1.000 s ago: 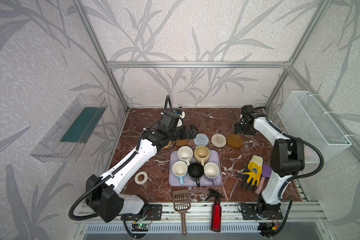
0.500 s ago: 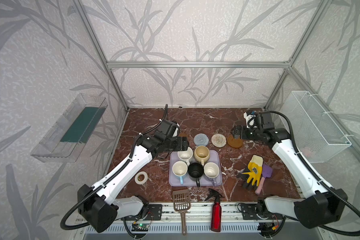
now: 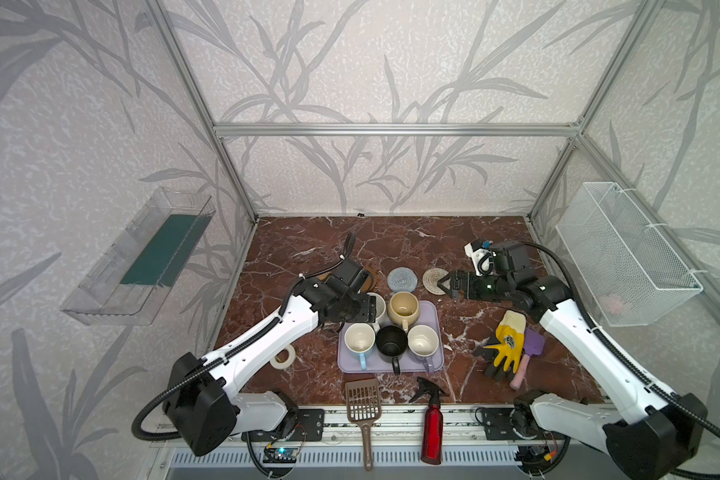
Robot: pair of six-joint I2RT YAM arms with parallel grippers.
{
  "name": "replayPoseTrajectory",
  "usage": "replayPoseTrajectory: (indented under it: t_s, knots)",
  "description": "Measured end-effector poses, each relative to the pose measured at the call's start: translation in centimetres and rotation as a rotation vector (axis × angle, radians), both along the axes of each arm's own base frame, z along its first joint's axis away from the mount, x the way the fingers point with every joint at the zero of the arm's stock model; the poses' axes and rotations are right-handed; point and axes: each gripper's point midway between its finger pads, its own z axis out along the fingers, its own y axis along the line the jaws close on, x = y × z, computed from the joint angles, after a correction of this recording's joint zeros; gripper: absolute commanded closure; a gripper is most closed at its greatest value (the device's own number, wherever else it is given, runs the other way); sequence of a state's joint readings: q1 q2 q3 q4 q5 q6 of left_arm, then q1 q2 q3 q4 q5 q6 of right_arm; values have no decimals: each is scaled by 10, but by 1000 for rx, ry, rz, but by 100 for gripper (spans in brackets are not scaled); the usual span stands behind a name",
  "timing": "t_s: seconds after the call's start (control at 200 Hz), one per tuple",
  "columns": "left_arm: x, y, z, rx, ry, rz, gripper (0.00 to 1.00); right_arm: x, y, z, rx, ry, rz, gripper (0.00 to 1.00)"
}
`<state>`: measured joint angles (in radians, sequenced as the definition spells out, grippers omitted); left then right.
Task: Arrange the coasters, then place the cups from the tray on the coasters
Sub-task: 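Swing the left gripper over the white speckled mug while the right arm draws back, then lower the left gripper into the white speckled mug and grasp it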
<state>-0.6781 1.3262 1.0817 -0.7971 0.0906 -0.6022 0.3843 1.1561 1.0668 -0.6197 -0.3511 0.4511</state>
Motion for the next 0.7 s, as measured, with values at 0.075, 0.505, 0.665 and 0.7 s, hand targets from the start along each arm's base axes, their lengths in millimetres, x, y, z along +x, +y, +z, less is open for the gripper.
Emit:
replayPoseTrajectory:
  t_s: [0.075,0.505,0.665,0.7]
  knots:
    - [-4,-5,-10,25,18,-17,23,-2,5,1,12,2,11,1]
    - [-1,-4,-36,138,34,-22,33,-14,25,5,65,25,60,1]
    - [2,-7,-41,140,35,-23,35,-13,25,11,73,6,58,1]
    - [3,-7,-44,146,40,-24,35,-13,25,11,74,4,58,1]
